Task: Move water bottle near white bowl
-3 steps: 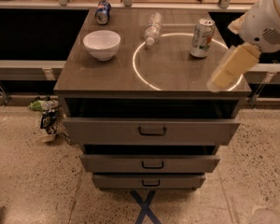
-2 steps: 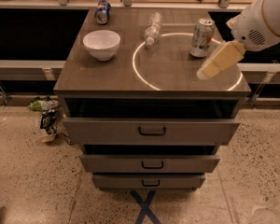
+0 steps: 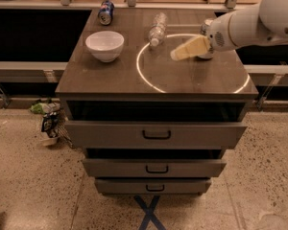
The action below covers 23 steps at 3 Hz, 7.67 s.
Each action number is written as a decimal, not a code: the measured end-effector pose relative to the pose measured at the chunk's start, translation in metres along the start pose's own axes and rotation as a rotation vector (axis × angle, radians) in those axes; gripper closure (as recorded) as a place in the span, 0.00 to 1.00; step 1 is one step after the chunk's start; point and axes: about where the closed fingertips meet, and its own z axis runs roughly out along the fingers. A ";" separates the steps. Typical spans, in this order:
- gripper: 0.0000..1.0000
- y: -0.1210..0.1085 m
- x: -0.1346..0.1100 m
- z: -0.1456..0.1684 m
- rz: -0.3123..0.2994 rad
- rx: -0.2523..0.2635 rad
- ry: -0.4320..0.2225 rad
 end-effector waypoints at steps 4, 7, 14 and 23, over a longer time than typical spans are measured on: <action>0.00 -0.016 -0.049 0.069 0.049 0.070 -0.159; 0.00 -0.022 -0.055 0.148 0.103 0.078 -0.199; 0.83 -0.030 -0.075 0.229 0.121 0.121 -0.256; 0.00 0.057 -0.008 0.113 0.000 -0.270 -0.027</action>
Offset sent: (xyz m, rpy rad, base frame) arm 0.0270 0.0222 0.0071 0.0746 -0.0426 -0.0032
